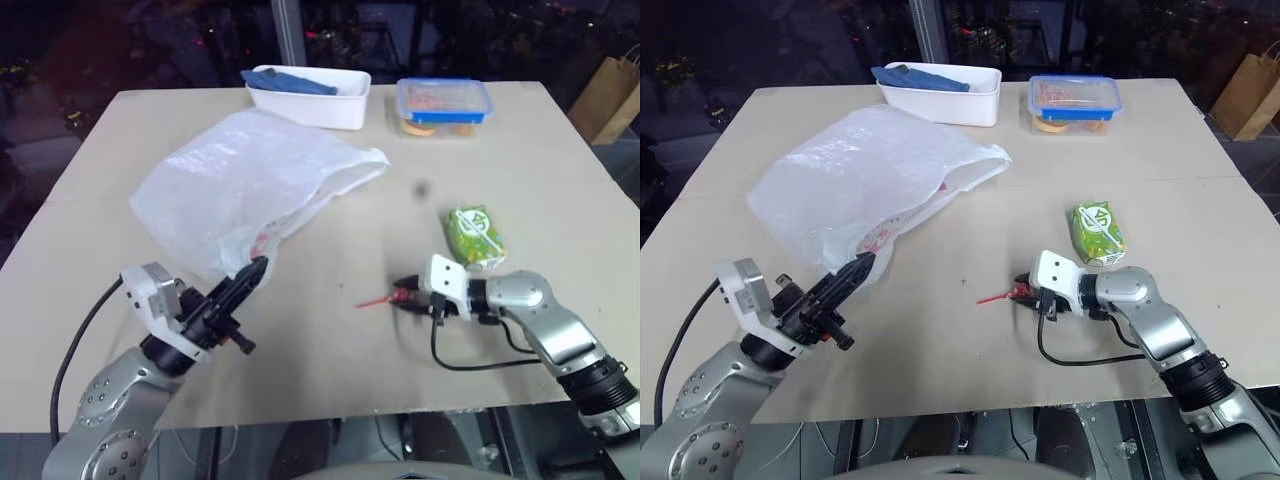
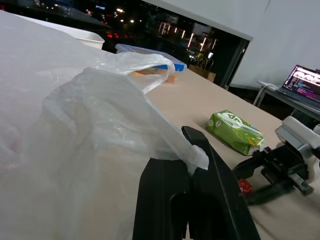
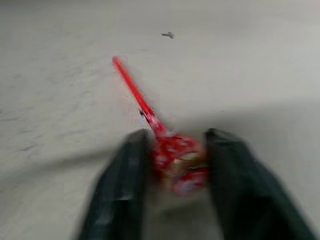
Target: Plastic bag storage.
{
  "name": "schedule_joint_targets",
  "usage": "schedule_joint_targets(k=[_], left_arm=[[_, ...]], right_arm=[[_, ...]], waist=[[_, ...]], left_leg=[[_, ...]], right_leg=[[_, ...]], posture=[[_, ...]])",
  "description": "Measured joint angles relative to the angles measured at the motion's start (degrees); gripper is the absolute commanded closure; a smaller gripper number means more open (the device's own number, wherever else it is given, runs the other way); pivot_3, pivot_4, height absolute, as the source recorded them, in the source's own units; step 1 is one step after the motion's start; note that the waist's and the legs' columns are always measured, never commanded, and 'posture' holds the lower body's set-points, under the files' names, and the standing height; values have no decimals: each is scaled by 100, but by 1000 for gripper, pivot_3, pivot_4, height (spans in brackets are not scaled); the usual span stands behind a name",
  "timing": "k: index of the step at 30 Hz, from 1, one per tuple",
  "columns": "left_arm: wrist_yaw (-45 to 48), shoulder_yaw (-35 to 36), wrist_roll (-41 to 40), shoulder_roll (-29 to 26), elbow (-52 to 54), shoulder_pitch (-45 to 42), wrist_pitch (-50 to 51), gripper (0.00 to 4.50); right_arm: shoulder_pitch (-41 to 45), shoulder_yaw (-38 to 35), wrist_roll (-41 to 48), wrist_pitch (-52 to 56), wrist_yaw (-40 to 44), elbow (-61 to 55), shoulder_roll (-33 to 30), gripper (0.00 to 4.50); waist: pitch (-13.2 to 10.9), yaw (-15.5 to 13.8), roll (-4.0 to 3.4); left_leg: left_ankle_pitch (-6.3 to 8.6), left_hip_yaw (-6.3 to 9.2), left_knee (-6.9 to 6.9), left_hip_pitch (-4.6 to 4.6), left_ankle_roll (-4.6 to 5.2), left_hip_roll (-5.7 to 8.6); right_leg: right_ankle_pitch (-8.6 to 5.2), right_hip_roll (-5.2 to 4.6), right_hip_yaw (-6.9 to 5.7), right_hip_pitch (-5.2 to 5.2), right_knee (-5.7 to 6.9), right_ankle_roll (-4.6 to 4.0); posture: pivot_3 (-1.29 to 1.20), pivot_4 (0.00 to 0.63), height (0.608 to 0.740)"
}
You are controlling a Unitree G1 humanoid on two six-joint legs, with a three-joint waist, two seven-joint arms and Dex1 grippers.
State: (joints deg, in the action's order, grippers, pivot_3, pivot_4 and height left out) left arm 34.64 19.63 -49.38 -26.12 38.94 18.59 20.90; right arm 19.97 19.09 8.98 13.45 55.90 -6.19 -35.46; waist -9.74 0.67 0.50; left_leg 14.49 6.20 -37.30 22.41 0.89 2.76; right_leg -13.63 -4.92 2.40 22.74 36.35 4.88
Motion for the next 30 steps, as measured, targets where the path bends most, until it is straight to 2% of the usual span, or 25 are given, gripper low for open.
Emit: schedule_joint_targets(k=[7,11,17,22,30], left_arm=[[148,-157,-99,-9,17,1,-1,4500],[222,-223,-200,-23,55,77,-2,4500],[268,-313,-213,-7,119,191,-19,4500],[251,-484,-211,48,215,164,-38,4500],[225,-616,-192,121,215,176,-103,4500]], right_arm=[[1024,-91,39,334,-182,237,644,3699],[1956,-165,16,506,-457,826,1181,3699],[2718,-203,-396,279,-844,1979,1592,3699],[2981,-107,-684,79,-952,2522,1910,3699],[3039,265,-1186,-293,-852,2900,2048,3699]], waist=[[-2,20,-2],[-2,27,-3],[-2,29,-3],[-2,37,-3],[-2,53,-3]], left_leg=[[0,-2,0,-2,-1,0],[-1,-3,1,-2,-2,2],[-8,-11,9,6,-15,9],[-12,-21,13,19,-22,7],[-13,-37,13,25,-24,8]], right_leg=[[0,4,3,3,6,-2],[0,3,6,8,12,-2],[1,0,15,29,21,-4],[1,3,25,59,41,-5],[1,4,40,72,45,-4]], posture=[[0,150,740],[0,150,740],[0,150,740],[0,150,740],[0,150,740]])
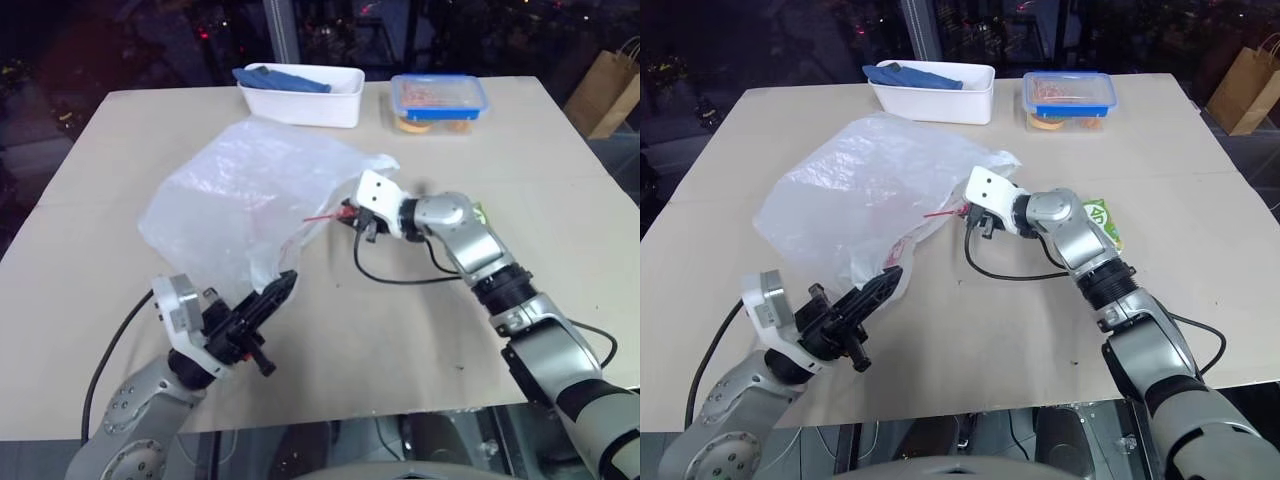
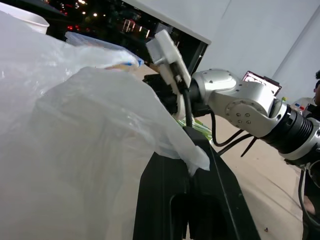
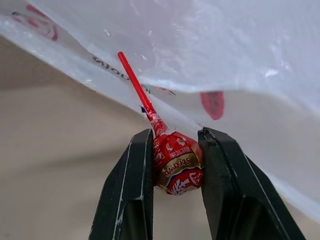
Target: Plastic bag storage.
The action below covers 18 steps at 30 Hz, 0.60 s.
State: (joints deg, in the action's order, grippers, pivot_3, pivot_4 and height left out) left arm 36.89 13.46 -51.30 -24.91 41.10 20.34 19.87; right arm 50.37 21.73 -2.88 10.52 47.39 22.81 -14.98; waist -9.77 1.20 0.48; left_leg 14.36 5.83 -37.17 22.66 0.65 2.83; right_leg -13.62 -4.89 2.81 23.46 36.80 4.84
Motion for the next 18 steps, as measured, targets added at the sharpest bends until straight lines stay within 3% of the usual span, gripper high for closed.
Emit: schedule_joint_targets(k=[10,18], left_arm=[[-50,-2,7,20,-1,-49,-111,4500],[19,-91,28,12,-3,-61,-152,4500]], right_arm=[[2,1,-301,-425,326,46,-426,3699],[16,108,-505,-454,458,-74,-302,3699]], waist=[[0,12,0],[0,86,0]], left_leg=[[1,-3,0,0,1,-1],[4,-4,0,0,6,-1]], right_leg=[[0,3,3,1,0,0],[0,3,5,1,1,0]], posture=[[0,150,740],[0,150,740]])
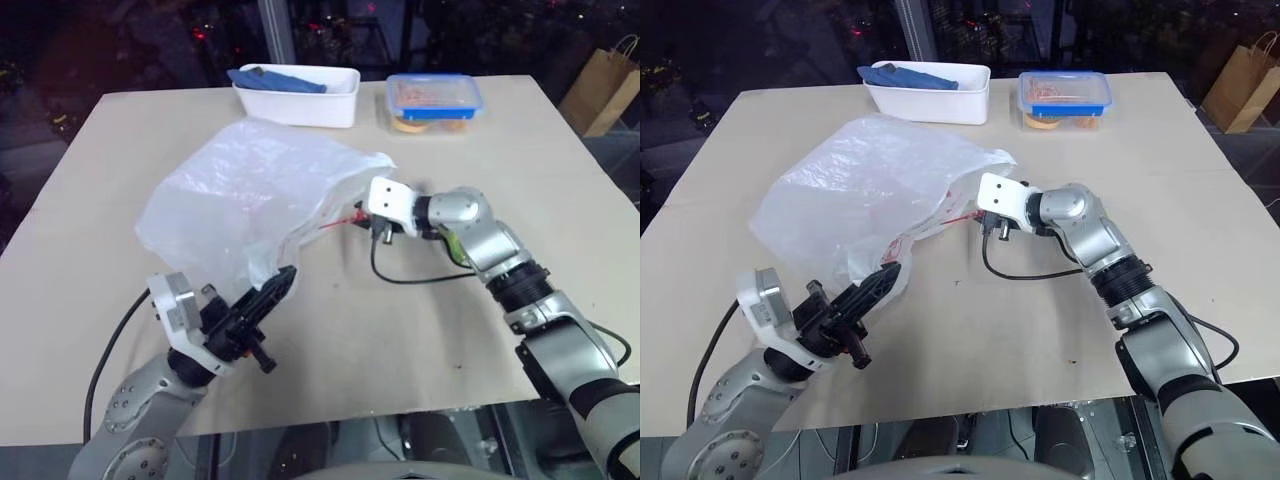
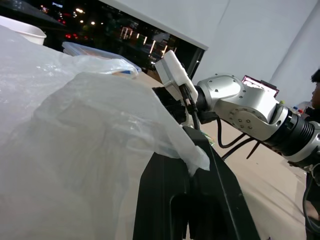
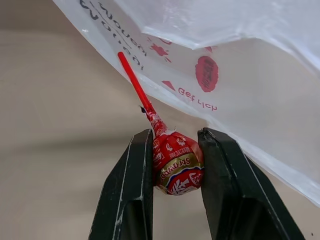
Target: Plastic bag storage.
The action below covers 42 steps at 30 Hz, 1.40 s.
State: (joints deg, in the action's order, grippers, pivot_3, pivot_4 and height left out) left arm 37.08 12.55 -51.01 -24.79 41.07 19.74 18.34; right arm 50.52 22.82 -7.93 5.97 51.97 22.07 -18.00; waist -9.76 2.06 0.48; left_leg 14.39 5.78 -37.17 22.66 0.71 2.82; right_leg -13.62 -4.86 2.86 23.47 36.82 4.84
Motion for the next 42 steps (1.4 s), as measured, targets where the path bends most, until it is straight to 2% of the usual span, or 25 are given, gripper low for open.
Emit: schedule_joint_targets(k=[5,10,13,18,24,26,27,29,32,37,42], left_arm=[[110,-182,36,-129,-3,-51,30,4500],[166,-230,57,-202,-7,-31,42,4500],[168,-279,122,-203,-7,-15,42,4500],[153,-373,170,-175,-7,-26,41,4500],[142,-400,207,-112,-43,-155,19,4500],[142,-402,206,-92,-81,-179,16,4500],[143,-404,206,-78,-103,-188,15,4500],[142,-413,207,-71,-118,-217,15,4500],[107,-430,206,-56,-115,-256,18,4500],[-8,-494,201,-55,-106,-320,62,4500],[-63,-508,148,-63,-112,-450,124,4500]], right_arm=[[403,192,-136,-133,-95,532,695,3699],[964,160,-245,-437,-294,1040,1111,3699],[1022,62,-139,-392,-379,1055,1304,3699],[977,-127,16,98,-605,1045,1645,3699],[563,-6,-48,1055,-565,922,1655,3699],[445,-5,-44,1316,-545,746,1645,2689],[435,-5,-32,1435,-508,587,1609,2399],[434,-10,12,1577,-451,319,1600,1538],[432,-9,100,1703,-358,16,1576,10],[431,-30,201,1670,-316,-213,1337,10],[403,-380,684,2105,200,-1038,573,10]], waist=[[-1,51,-2],[-1,32,-2],[-1,31,-2],[-2,34,-3],[-1,25,-3],[-1,31,-3],[-1,38,-3],[-1,51,-3],[-1,41,-3],[-1,23,-2],[-1,17,-2]], left_leg=[[-7,-8,1,0,-11,-6],[-7,-8,1,0,-12,-2],[-6,-4,4,0,-13,-3],[-6,-4,6,0,-13,-3],[-6,-4,5,1,-13,0],[-6,-5,5,1,-13,0],[-6,-5,6,1,-13,-1],[-6,-4,6,1,-13,-5],[1,-2,6,1,0,-5],[2,-2,4,2,1,0],[3,1,3,6,2,-1]], right_leg=[[1,10,16,17,14,-2],[1,6,16,16,12,-1],[0,7,14,17,12,-2],[1,7,15,19,14,-2],[1,6,15,18,13,-2],[1,6,15,20,13,-2],[1,7,15,21,14,-2],[1,12,15,23,15,-2],[1,11,15,22,16,-2],[1,6,14,22,15,-1],[1,5,11,20,14,-2]], posture=[[0,150,740],[0,150,740],[0,150,740],[0,150,740],[0,150,740],[0,150,740],[0,150,740],[0,150,740],[0,150,740],[0,150,740],[0,150,740]])
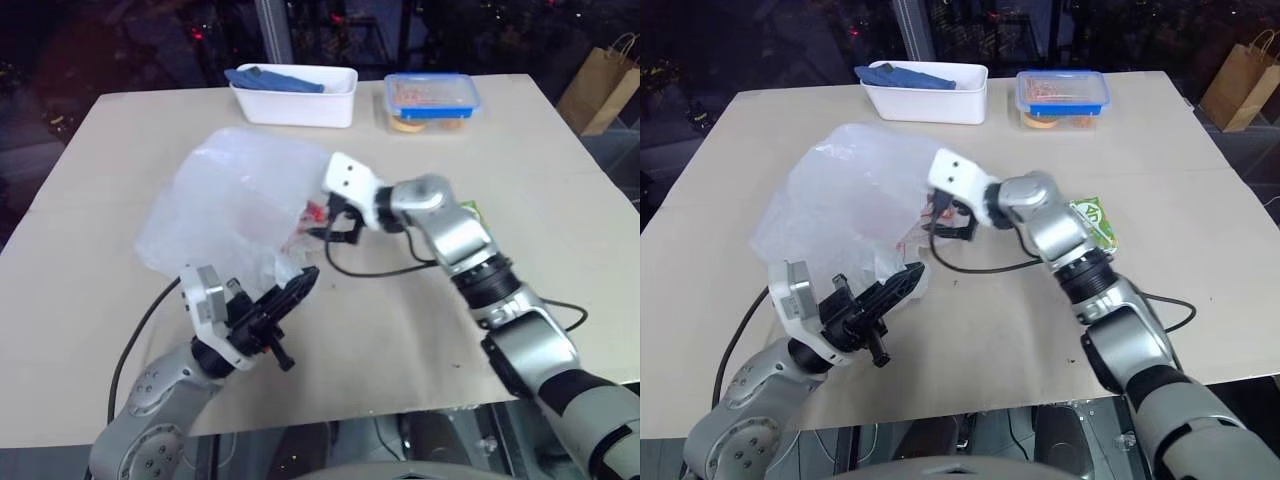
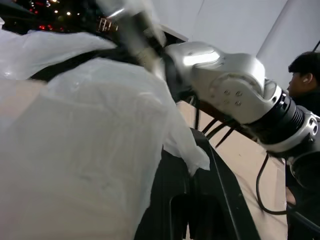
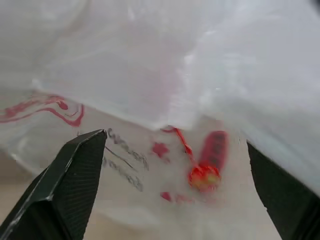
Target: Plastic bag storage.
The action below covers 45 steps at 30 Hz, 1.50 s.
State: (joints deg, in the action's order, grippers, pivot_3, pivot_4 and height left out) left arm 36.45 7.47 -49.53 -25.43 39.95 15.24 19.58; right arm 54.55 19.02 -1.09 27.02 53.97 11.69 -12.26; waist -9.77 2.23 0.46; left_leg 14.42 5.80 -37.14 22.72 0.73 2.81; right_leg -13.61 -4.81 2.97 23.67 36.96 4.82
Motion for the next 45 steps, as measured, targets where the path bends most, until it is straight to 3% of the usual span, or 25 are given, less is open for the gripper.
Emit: schedule_joint_targets(k=[5,10,13,17,22,28,31,34,40,45], left_arm=[[-5,-26,-26,18,-66,-211,26,4500],[-40,-33,-113,58,-177,-449,97,4500],[-30,-185,-111,111,-247,-555,130,4500],[14,-345,-103,112,-364,-708,138,4500],[166,-365,-35,112,-580,-783,129,4500],[472,-403,113,160,-1029,-1041,88,4500],[616,-434,144,173,-1065,-1089,82,4500],[688,-434,217,173,-1133,-1080,78,4500],[710,-366,270,216,-1134,-1001,36,4500],[715,-367,329,262,-1169,-1025,11,4500]], right_arm=[[-931,-196,956,1164,1225,-1583,-1661,10],[-2089,-767,1998,1983,1864,-3000,-2909,10],[-2338,-863,2340,2109,1753,-3468,-2884,10],[-2369,-866,2516,1975,1245,-3572,-2373,10],[-2167,-523,2195,1531,1064,-3489,-2342,10],[-1811,450,1611,149,1693,-3054,-2375,10],[-1583,678,1111,-385,1511,-2567,-2166,10],[-1460,551,782,-1198,1088,-1866,-1860,10],[-1311,505,52,-3776,975,-1100,-2090,10],[-1419,438,29,-4799,960,-990,-2118,10]], waist=[[0,-63,0],[-1,-53,1],[0,-4,2],[0,-32,2],[0,-51,2],[0,-61,3],[1,-50,4],[1,-52,4],[1,-61,4],[1,-56,4]], left_leg=[[2,7,-1,12,4,0],[4,-6,-2,6,8,-5],[4,-10,-4,0,8,-13],[3,-9,-18,-1,8,-12],[3,-7,-22,0,7,-6],[2,1,-20,3,5,-7],[-1,1,-20,2,0,-6],[-9,1,-19,3,-13,-6],[-10,-2,-17,3,-16,-3],[-10,0,-15,2,-16,-5]], right_leg=[[-1,-10,-11,-5,-14,0],[-1,-3,-2,-7,-16,2],[0,6,0,-9,-9,2],[1,7,0,-17,-9,3],[1,3,-3,-18,-9,4],[1,3,-12,-17,-10,3],[1,1,-12,-17,-10,3],[1,2,-10,-15,-9,3],[1,-3,-8,-14,-12,3],[1,-2,-9,-14,-11,3]], posture=[[0,150,740],[0,150,740],[0,150,740],[0,150,740],[0,150,740],[0,150,740],[0,150,740],[0,150,740],[0,150,740],[0,150,740]])
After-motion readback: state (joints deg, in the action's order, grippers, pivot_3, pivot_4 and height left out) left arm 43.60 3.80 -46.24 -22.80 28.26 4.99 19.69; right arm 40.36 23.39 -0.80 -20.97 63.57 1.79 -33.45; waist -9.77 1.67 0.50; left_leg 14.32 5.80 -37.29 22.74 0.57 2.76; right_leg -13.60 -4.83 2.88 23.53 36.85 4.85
